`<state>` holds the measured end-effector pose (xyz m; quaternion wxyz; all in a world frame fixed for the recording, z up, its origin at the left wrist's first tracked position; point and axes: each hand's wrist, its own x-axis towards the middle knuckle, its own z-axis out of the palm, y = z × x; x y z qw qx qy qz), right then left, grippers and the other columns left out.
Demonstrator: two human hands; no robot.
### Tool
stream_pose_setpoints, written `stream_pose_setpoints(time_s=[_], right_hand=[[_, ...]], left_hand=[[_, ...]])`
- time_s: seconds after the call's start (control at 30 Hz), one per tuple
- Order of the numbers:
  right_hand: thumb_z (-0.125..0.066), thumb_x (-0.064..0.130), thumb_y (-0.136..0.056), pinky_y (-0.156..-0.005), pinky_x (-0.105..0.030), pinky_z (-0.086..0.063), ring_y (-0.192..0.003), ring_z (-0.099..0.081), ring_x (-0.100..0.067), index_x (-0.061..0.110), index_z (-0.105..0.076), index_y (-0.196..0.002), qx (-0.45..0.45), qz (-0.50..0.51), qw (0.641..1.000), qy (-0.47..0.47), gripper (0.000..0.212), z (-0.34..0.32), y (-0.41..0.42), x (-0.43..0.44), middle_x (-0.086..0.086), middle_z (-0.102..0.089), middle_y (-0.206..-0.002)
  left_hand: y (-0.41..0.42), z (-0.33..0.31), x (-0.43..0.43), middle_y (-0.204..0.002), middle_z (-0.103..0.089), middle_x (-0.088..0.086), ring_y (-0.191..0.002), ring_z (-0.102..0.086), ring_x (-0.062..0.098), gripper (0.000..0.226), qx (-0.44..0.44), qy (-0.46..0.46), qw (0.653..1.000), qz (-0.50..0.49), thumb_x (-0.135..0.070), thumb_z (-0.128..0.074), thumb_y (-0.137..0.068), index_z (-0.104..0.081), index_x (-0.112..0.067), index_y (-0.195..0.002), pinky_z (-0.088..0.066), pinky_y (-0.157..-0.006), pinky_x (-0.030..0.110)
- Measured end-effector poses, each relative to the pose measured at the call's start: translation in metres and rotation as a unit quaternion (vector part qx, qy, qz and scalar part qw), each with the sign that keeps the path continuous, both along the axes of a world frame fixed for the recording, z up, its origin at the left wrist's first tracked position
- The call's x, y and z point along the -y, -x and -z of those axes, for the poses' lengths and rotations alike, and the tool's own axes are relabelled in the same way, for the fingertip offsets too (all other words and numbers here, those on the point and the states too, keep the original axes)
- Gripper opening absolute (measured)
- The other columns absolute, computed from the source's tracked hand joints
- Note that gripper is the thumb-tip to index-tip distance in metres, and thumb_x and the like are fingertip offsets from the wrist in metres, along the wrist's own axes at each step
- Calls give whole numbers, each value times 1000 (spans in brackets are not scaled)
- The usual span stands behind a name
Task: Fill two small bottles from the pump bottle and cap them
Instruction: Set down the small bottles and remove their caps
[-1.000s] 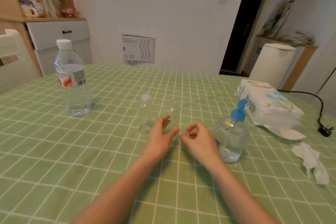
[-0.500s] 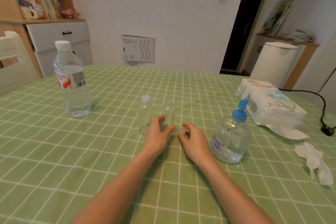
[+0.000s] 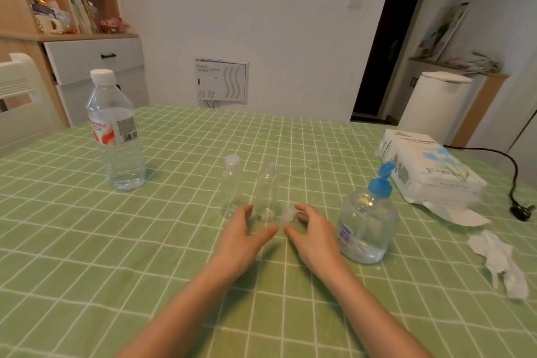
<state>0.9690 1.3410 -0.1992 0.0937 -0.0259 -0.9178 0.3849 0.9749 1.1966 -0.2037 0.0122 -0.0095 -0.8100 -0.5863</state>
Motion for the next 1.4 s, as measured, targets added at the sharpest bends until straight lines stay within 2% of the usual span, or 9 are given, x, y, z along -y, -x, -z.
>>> stream_pose_setpoints(time_s=[0.2, 0.43, 0.53, 0.63, 0.77, 0.87, 1.03, 1.2, 1.4], right_hand=[[-64, 22, -89, -83, -19, -42, -99, -57, -9, 24, -57, -118, -26, -6, 999, 44, 31, -4, -26, -1, 2, -64, -110], [-67, 18, -86, -67, -10, -47, -77, -62, -2, 39, -55, -92, -28, -55, 989, 131, 25, -16, -46, 7, 9, -67, -82], [-67, 17, -86, -66, -9, -47, -73, -61, 0, 39, -55, -89, -33, -64, 989, 132, 25, -19, -50, 9, 8, -67, -80], [-66, 16, -87, -67, -9, -48, -72, -61, 1, 39, -56, -88, -23, -68, 988, 135, 25, -21, -53, 9, 7, -68, -82], [-66, 18, -88, -68, -8, -48, -76, -62, 2, 40, -57, -90, -16, -71, 987, 145, 24, -22, -55, 8, 9, -67, -85], [-67, 17, -87, -69, -11, -49, -79, -62, 1, 37, -60, -89, -36, -70, 985, 155, 21, -25, -57, 9, 11, -67, -84], [-74, 20, -80, -60, -10, -46, -60, -53, 3, 31, -65, -90, -54, -120, 964, 230, 17, -41, -67, 17, 9, -61, -68], [-66, 58, -60, -53, -16, -41, -54, -47, -7, 30, -64, -95, -16, -169, 957, 236, 44, -52, -83, 21, 6, -51, -58], [-67, 49, -67, -51, -15, -37, -51, -41, -6, 18, -67, -84, -27, -174, 955, 237, 35, -47, -99, 19, 10, -44, -51]], left_hand=[[-28, -3, 32, -99, -59, -2, -94, -59, 13, 25, -12, -11, 999, -39, -30, -66, -81, -52, -21, -100, -45, -73, 19], [25, -21, 28, -126, -44, 2, -111, -46, 18, 74, -53, 6, 992, -113, -31, -74, -76, -34, -7, -133, -39, -96, 33], [43, -20, 25, -138, -43, 11, -123, -46, 28, 77, -44, 7, 992, -117, -29, -73, -78, -30, -6, -137, -37, -105, 45], [48, -20, 22, -140, -44, 9, -126, -44, 25, 61, -46, 7, 991, -129, -28, -65, -85, -36, -8, -135, -36, -106, 40], [32, -27, 27, -128, -53, 6, -119, -49, 20, 42, -76, -6, 989, -124, -28, -63, -87, -47, -10, -122, -40, -100, 36], [4, -32, 34, -107, -59, -3, -97, -58, 12, 35, -106, -14, 989, -105, -33, -63, -85, -49, -17, -113, -49, -82, 28], [-54, -23, 32, -86, -58, -5, -72, -57, 5, 20, -121, 30, 991, -50, -34, -59, -79, -49, -32, -96, -43, -59, 18], [-90, -10, 32, -69, -53, -6, -57, -49, 4, 28, -171, 136, 976, 9, -49, -54, -68, -42, -35, -89, -42, -54, 22], [-106, -8, 32, -65, -46, -13, -53, -47, 2, 46, -233, 240, 942, 30, -74, -41, -69, -30, -38, -95, -35, -50, 17]])
